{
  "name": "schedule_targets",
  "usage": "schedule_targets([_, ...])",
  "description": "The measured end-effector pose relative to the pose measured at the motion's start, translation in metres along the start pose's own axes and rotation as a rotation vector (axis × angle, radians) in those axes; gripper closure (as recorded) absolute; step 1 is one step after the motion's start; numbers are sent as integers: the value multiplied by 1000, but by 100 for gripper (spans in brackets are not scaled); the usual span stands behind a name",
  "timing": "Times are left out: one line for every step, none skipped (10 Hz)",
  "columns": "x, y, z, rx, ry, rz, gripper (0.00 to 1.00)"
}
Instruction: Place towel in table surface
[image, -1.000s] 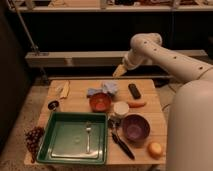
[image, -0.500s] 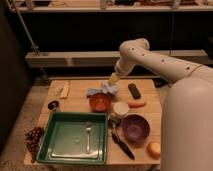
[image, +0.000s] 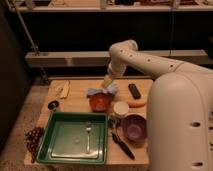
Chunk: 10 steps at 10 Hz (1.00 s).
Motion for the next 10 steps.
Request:
schedule_targets([2, 1, 6, -7, -12, 6, 25])
schedule_targets([2, 3, 15, -17, -27, 12, 25])
schedule_targets([5, 1, 24, -17, -40, 12, 25])
schedule_targets([7, -1, 34, -14, -52, 13, 25])
schedule_targets([6, -1, 47, -12, -70, 16, 25])
schedule_targets([6, -2, 57, -9, -84, 16, 25])
schedule_targets([6, -4, 61, -7, -91, 16, 25])
schedule_targets([6, -6, 68, 0, -101, 18, 25])
schedule_targets([4, -5, 73, 5, -110, 23, 25])
schedule_targets([3, -5, 78, 11, -118, 29, 25])
